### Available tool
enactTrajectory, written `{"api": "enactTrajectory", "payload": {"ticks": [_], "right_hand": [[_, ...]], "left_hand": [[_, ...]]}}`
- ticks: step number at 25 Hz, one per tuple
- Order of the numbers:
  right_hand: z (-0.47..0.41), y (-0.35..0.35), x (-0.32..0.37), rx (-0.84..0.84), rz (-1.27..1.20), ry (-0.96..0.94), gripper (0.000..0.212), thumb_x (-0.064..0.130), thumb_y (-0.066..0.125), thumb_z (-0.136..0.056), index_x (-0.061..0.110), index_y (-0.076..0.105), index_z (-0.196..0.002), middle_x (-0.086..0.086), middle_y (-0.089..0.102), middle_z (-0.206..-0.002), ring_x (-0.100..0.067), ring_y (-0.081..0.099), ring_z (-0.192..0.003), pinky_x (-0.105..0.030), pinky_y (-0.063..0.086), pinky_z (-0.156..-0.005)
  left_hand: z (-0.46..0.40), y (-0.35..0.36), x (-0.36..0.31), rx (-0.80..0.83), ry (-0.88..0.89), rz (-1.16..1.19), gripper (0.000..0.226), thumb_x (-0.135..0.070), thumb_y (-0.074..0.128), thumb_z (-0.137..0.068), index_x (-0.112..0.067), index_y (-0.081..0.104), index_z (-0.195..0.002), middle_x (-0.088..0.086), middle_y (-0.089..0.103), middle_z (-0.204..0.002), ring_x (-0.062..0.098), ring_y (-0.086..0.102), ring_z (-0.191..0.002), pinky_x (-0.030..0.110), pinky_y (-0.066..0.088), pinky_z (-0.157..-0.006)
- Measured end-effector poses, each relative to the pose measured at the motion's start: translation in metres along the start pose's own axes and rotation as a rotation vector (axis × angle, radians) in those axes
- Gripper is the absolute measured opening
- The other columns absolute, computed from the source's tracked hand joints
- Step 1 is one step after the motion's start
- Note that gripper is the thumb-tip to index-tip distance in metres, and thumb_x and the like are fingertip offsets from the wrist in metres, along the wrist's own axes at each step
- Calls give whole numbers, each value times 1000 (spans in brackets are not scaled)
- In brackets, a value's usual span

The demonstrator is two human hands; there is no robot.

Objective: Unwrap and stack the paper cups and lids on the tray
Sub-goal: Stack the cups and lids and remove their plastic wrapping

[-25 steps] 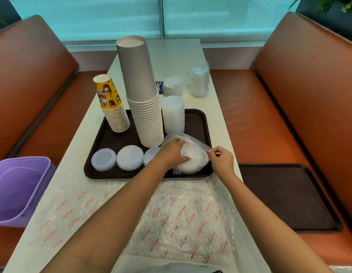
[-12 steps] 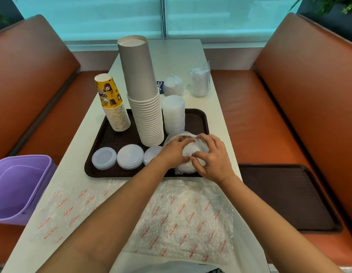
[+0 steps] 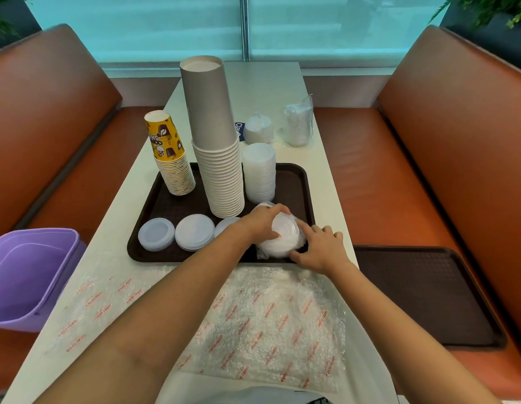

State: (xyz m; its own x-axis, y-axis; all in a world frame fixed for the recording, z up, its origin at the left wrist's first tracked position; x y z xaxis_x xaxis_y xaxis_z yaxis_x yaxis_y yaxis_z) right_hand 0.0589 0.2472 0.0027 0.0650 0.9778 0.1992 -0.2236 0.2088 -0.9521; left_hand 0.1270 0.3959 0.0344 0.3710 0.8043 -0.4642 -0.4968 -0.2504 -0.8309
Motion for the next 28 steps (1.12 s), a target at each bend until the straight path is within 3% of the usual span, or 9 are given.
{"api": "enactTrajectory", "payload": {"ticks": [4,7,9,12,14,17,22,25,28], "right_hand": [[3,11,1,-45,38,12,94,79,45,-75,41,2,-149,-3,48,-125,-27,42,-116,-45,28,-97],[3,14,3,-72,12,43,100,83,46,-69,40,3,-149,-2,49,-125,-26,42,-118,-50,23,-103],[4,15,4,-95,-9,58,102,84,49,-67,40,8,-149,-3,48,-126,-26,40,-122,-56,14,-108],[1,16,5,-256,-61,-11,107,79,61,-62,32,19,-149,-4,39,-135,-28,28,-132,-61,0,-111],[-4,18,5,-302,-133,-148,115,72,72,-58,21,23,-149,-6,36,-144,-29,23,-138,-58,8,-115],[-9,18,8,-184,-366,-261,118,58,83,-54,19,23,-149,-1,39,-145,-22,32,-136,-50,23,-113],[-12,20,11,-150,-502,-229,110,46,84,-62,26,19,-148,5,40,-145,-16,39,-132,-49,14,-117],[-13,24,9,-168,-588,-218,112,41,88,-57,21,25,-147,2,42,-142,-18,41,-127,-49,30,-110],[-12,23,9,-163,-653,-236,116,34,90,-54,23,21,-147,2,36,-145,-16,39,-128,-30,37,-104]], "left_hand": [[8,-3,-7,-180,111,-88,58,-16,72,-79,-19,45,-129,6,38,-141,22,36,-129,33,34,-102],[13,-4,-14,-273,192,-234,54,-20,74,-76,-19,47,-123,3,44,-136,20,40,-125,31,34,-100],[14,-5,-15,-269,195,-206,51,-20,75,-74,-19,48,-117,3,49,-130,20,44,-120,31,36,-95],[14,-8,-13,-202,135,-22,51,-17,76,-72,-18,46,-113,3,53,-123,21,47,-114,32,41,-90],[14,-9,-9,-119,97,117,57,-15,76,-73,-21,45,-120,0,51,-120,17,46,-112,29,41,-90],[17,-9,-4,-47,80,276,56,-12,72,-78,-21,48,-127,-2,52,-120,12,47,-111,23,38,-91],[25,-18,5,-97,23,533,21,-8,65,-86,-14,60,-106,-6,58,-96,9,53,-92,11,43,-73],[33,-28,10,-183,19,792,15,-8,62,-89,-13,57,-102,-1,60,-93,14,57,-89,18,47,-74],[47,-40,11,-414,-62,1006,21,-9,59,-91,-12,52,-111,6,60,-103,17,58,-93,20,50,-76]]}}
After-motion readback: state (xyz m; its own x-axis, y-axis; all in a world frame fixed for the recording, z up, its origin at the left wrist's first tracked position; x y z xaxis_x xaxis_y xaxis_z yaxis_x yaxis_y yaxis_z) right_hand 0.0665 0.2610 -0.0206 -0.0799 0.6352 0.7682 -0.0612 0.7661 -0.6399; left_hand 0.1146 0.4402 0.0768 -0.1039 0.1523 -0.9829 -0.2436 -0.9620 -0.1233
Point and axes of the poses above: each hand's wrist, its own z-axis away from the middle knuckle, its own y-axis out of the palm, x = y × z, the point moved 2 cm from there along -z, towards the middle knuckle
